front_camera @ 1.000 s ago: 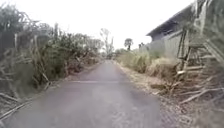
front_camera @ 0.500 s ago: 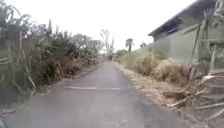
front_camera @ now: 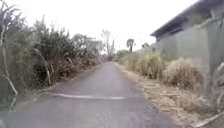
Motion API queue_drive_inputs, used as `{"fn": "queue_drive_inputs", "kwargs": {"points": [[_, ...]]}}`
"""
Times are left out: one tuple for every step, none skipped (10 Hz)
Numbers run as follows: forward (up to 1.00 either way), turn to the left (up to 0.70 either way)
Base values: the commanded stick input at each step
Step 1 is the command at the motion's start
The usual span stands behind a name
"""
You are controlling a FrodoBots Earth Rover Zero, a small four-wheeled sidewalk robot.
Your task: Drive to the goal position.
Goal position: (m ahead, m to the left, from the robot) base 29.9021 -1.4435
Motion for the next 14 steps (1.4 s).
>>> {"fn": "queue_drive_inputs", "kwargs": {"points": [[1.0, 0.0], [1.0, 0.0], [1.0, 0.0], [1.0, 0.0], [1.0, 0.0], [1.0, 0.0], [1.0, 0.0], [1.0, 0.0], [1.0, 0.0], [1.0, 0.0], [1.0, 0.0], [1.0, 0.0], [1.0, 0.0], [1.0, 0.0]]}}
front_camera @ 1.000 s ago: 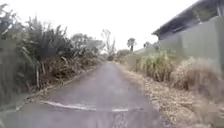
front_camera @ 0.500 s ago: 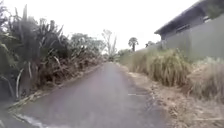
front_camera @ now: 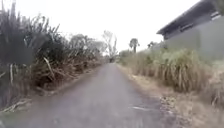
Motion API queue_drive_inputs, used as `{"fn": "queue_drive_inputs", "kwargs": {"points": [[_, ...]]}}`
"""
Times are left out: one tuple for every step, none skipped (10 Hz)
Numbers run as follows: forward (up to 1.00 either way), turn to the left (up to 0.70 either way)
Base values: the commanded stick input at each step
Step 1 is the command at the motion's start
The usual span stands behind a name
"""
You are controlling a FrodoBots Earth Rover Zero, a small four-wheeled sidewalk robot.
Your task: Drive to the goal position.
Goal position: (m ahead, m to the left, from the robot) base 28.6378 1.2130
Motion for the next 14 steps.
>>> {"fn": "queue_drive_inputs", "kwargs": {"points": [[1.0, 0.0], [1.0, 0.0], [1.0, 0.0], [1.0, 0.0], [1.0, 0.0], [1.0, 0.0], [1.0, 0.0], [1.0, 0.0], [1.0, 0.0], [1.0, 0.0], [1.0, 0.0], [1.0, 0.0], [1.0, 0.0], [1.0, 0.0]]}}
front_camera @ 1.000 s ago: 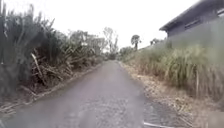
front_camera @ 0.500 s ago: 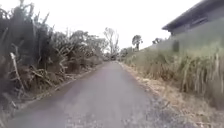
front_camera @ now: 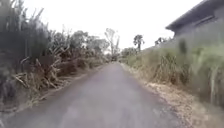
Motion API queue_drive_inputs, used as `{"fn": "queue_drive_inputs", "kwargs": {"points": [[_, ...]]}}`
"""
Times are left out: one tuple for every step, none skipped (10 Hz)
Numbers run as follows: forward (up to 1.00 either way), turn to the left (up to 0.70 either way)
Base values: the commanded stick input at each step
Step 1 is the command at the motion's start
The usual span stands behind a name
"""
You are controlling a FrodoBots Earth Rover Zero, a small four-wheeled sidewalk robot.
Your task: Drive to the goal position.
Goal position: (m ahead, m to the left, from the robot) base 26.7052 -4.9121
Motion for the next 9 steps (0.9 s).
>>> {"fn": "queue_drive_inputs", "kwargs": {"points": [[1.0, 0.0], [1.0, 0.0], [1.0, 0.0], [1.0, 0.0], [1.0, 0.0], [1.0, 0.0], [1.0, 0.0], [1.0, 0.0], [1.0, 0.0]]}}
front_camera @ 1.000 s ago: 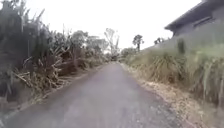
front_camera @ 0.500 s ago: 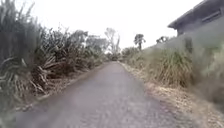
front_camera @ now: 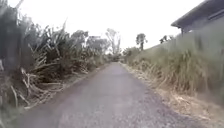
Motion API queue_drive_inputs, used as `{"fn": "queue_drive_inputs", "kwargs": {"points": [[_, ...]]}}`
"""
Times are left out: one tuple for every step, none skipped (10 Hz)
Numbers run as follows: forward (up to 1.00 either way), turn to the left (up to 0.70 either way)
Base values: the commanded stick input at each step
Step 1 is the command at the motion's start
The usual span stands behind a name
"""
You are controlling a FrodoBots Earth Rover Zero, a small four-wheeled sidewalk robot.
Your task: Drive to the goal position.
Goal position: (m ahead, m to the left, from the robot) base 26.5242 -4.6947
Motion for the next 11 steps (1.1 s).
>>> {"fn": "queue_drive_inputs", "kwargs": {"points": [[1.0, 0.0], [1.0, 0.0], [1.0, 0.0], [1.0, 0.0], [1.0, 0.0], [1.0, 0.0], [1.0, 0.0], [1.0, 0.0], [1.0, 0.0], [1.0, -0.1], [1.0, -0.22]]}}
